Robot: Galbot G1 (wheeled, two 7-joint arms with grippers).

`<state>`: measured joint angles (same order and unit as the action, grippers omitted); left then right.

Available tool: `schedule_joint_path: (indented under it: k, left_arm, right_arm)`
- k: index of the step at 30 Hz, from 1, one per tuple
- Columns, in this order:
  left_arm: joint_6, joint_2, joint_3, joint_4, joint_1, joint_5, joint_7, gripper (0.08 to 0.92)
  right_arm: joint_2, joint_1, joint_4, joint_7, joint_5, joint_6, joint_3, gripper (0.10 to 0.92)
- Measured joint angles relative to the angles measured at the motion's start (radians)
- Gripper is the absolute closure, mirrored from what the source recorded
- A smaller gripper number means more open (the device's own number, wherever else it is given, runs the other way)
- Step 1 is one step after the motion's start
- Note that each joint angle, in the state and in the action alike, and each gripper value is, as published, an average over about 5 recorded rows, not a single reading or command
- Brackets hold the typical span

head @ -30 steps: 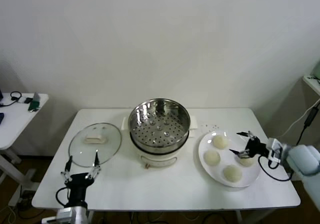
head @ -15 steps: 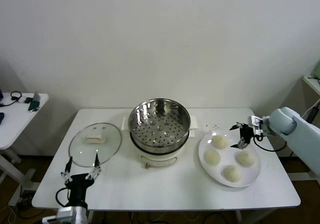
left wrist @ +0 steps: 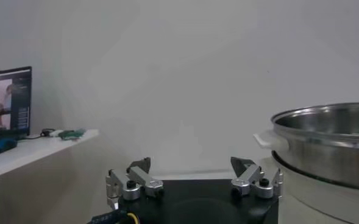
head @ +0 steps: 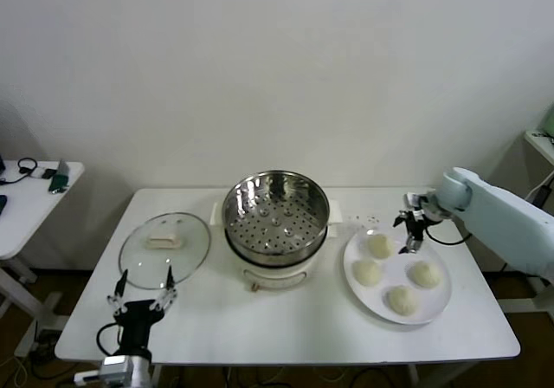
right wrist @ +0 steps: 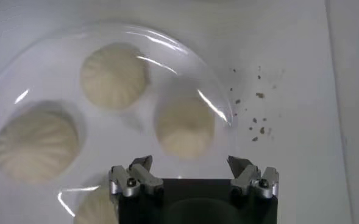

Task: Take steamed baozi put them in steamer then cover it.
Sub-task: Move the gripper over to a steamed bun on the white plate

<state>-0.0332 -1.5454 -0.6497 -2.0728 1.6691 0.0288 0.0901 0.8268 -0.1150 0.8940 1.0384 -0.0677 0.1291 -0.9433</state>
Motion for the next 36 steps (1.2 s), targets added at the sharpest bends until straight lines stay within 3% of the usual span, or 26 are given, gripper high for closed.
schedule_joint_path:
  k: [20,28,36]
  left_arm:
    - [0.011,0.008,-0.008,0.01,-0.005,0.004,-0.002,0.177]
    - [0.012,0.008,-0.008,0.014,-0.006,0.005,0.0,0.177]
    - [0.013,0.008,-0.007,0.013,-0.004,0.007,0.002,0.177]
  right_arm:
    - [0.117,0.002,-0.107,0.012,0.028,-0.009,-0.069,0.208]
    - [0.138,0.007,-0.125,0.012,0.048,-0.015,-0.068,0.295]
    - [0.151,0.004,-0.143,0.012,0.062,-0.024,-0.062,0.312]
